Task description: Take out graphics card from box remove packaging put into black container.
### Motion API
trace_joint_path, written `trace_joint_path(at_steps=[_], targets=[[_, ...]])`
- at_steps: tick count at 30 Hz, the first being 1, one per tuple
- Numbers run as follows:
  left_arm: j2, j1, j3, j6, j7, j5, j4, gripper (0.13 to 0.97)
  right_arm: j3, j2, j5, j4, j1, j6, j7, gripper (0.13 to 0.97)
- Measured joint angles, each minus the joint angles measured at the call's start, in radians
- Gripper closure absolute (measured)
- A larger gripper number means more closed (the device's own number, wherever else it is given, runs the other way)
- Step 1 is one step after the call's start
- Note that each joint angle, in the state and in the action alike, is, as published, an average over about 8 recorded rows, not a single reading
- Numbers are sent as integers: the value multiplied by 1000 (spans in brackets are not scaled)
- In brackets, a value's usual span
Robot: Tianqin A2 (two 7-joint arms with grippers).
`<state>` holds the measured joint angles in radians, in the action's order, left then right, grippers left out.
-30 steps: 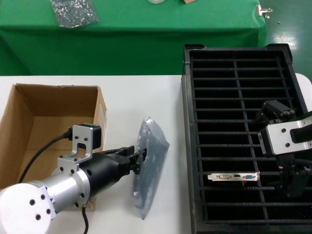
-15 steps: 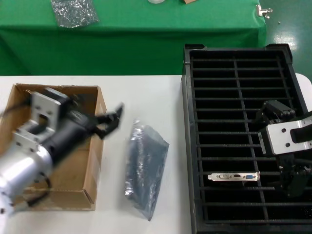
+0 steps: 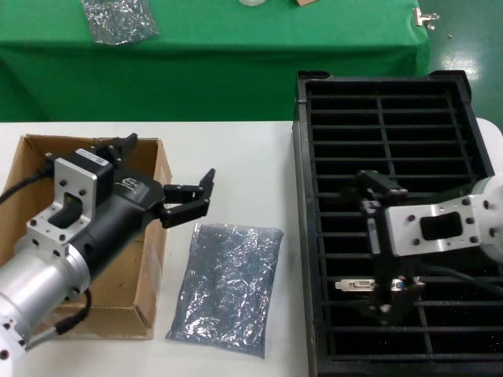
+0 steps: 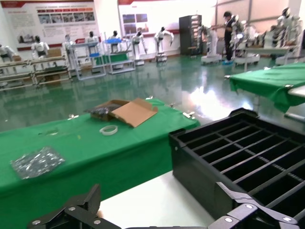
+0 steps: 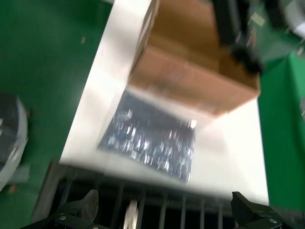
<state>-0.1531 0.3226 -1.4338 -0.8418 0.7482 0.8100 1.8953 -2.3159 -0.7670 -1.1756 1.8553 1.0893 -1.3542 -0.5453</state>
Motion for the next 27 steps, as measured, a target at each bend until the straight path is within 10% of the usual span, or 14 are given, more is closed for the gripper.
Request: trace_joint_path(at_steps=[27], targets=[[-60, -132, -68, 345, -306, 405, -121, 132, 293, 191, -256, -105, -445, 555, 223, 129]])
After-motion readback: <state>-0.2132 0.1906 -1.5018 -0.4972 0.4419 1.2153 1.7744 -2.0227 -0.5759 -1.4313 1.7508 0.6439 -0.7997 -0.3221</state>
